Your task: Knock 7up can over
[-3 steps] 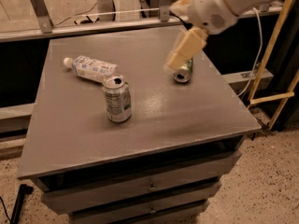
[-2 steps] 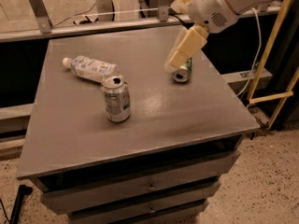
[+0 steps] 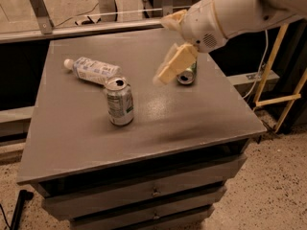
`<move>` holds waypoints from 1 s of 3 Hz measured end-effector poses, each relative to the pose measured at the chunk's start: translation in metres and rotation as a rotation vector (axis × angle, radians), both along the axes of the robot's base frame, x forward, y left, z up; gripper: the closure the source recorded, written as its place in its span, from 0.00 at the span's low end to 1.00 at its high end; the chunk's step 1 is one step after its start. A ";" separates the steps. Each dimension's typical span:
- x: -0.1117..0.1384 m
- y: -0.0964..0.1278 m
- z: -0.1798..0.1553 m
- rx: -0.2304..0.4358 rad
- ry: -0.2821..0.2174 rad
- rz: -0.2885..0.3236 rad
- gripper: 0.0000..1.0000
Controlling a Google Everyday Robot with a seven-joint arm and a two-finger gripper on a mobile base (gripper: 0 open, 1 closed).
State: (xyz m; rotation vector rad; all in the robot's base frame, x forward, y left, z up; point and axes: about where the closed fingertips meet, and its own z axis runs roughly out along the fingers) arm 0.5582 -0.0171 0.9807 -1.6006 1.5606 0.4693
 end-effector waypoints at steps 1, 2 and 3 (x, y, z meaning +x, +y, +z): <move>-0.015 0.051 -0.016 0.176 0.020 0.058 0.00; -0.023 0.082 -0.031 0.278 0.040 0.084 0.00; -0.032 0.094 -0.044 0.350 0.079 0.088 0.00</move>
Offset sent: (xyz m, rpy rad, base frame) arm -0.0298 0.1122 -0.0482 0.4016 0.0639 0.1035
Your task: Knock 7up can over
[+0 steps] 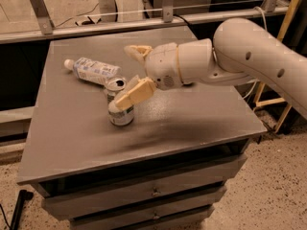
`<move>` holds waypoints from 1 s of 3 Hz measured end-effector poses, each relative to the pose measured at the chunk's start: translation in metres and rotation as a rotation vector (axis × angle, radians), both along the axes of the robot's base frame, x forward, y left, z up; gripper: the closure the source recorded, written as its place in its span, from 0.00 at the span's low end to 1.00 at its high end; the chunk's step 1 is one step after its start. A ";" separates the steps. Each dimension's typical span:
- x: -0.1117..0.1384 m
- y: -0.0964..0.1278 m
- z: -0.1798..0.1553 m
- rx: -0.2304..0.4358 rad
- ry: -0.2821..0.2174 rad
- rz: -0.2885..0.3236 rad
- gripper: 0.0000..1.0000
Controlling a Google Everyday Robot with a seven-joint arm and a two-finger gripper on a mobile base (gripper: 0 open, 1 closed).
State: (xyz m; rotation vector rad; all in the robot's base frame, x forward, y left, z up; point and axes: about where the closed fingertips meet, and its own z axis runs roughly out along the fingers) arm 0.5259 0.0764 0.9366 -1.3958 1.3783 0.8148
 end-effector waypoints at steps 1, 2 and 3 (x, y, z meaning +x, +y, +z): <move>-0.012 0.000 -0.018 0.065 0.063 -0.003 0.00; -0.018 0.006 -0.033 0.105 0.104 0.000 0.02; -0.004 0.011 -0.049 0.137 0.110 -0.064 0.13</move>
Offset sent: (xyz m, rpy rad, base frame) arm -0.0201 0.0015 -0.0409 0.1348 0.1358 -0.0053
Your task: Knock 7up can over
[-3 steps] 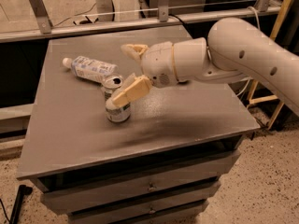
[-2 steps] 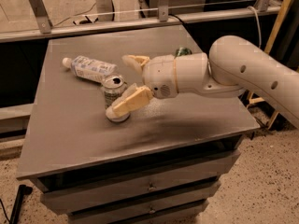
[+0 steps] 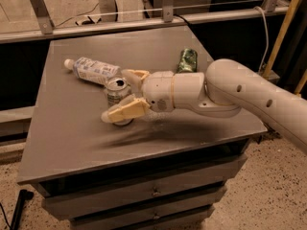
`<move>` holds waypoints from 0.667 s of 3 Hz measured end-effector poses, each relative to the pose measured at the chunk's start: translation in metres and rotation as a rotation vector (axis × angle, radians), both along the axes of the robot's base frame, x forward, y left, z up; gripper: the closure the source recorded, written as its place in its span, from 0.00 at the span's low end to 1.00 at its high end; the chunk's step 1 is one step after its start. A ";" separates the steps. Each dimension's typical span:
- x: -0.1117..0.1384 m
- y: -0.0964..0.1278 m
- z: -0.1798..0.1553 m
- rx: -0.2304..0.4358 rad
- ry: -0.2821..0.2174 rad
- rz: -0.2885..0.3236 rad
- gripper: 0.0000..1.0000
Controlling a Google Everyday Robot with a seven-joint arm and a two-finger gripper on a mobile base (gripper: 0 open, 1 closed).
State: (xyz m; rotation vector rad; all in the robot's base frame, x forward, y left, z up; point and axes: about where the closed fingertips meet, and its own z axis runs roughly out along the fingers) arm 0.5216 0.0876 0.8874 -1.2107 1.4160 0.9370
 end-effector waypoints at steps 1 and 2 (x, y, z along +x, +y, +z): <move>0.011 -0.002 -0.007 0.017 -0.005 -0.059 0.36; 0.018 -0.011 0.011 0.086 -0.045 -0.091 0.59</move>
Offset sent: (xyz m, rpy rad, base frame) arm 0.0255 -0.0311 0.0406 0.1863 -0.1141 -0.1392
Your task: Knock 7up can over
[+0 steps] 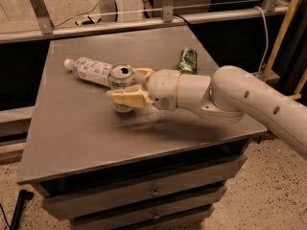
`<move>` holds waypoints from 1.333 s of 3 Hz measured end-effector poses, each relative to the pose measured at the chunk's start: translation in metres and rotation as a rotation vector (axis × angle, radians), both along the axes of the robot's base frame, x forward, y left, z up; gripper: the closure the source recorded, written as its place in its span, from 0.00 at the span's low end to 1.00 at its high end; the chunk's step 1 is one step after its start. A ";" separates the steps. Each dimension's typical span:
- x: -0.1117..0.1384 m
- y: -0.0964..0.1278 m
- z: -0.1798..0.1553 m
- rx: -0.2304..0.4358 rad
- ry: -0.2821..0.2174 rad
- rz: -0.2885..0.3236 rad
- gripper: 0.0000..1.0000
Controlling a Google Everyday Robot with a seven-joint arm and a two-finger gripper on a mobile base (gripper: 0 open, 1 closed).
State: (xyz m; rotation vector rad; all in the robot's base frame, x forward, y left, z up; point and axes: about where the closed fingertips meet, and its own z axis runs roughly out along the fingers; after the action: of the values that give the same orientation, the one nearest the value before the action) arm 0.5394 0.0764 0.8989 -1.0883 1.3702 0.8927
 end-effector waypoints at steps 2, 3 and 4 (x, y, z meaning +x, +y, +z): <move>-0.002 -0.002 0.134 -0.281 -0.204 0.101 1.00; 0.026 -0.018 0.147 -0.449 -0.163 0.099 1.00; 0.049 -0.032 0.109 -0.684 -0.049 0.096 1.00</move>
Offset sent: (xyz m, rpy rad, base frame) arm 0.0283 -0.0962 0.1074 -0.7884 0.0321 0.2366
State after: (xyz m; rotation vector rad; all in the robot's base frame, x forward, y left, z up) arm 0.5888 0.0440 1.0082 -1.6878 1.6407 0.4528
